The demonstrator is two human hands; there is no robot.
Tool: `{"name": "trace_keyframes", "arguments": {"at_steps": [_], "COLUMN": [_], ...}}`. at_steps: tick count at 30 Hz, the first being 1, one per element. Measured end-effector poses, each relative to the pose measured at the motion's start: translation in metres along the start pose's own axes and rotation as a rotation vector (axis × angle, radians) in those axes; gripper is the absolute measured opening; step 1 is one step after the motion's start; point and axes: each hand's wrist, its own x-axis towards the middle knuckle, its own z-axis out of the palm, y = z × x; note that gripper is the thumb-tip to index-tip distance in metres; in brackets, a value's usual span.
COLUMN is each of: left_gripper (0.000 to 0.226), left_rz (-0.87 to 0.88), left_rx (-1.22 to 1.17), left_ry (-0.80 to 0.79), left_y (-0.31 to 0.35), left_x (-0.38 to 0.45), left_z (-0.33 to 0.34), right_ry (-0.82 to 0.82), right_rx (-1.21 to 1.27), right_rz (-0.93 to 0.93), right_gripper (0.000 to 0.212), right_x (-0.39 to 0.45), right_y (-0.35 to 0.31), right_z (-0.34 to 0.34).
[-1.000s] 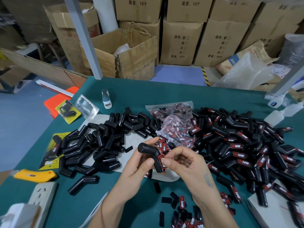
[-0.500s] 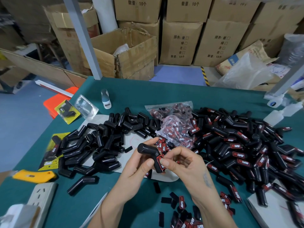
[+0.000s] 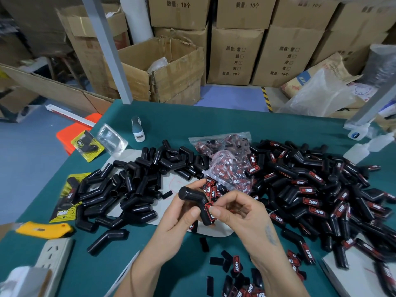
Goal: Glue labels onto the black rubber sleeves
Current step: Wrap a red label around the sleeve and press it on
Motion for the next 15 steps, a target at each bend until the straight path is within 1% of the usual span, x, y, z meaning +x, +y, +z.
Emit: {"name": "trace_keyframes", "arguments": {"at_steps": [7,11,15], "left_gripper": [0.054,0.053,0.052], "left_rz": [-0.002,-0.009,-0.014], "left_rx": [0.005,0.006,-0.008], "left_ry": [0.001,0.009,0.003], "left_y": [0.0033,0.0046,0.0058], "left_x": [-0.0004,-0.0008,-0.0004], "left_z": [0.0004,0.0004,0.0006], "right_ry": [-0.017,-0.001,-0.001], "right_rx": [0.014,-0.004,0.010], "right_rz": [-0.008,-0.002,-0.011], "right_gripper": [0.012,0.010,0.011], "right_x": [-0.0020,-0.0010,-0.0020], "right_y": [-0.0007,-0.0007,-0.0022], "right_z": [-0.0013,-0.0004,-0.0025]}}
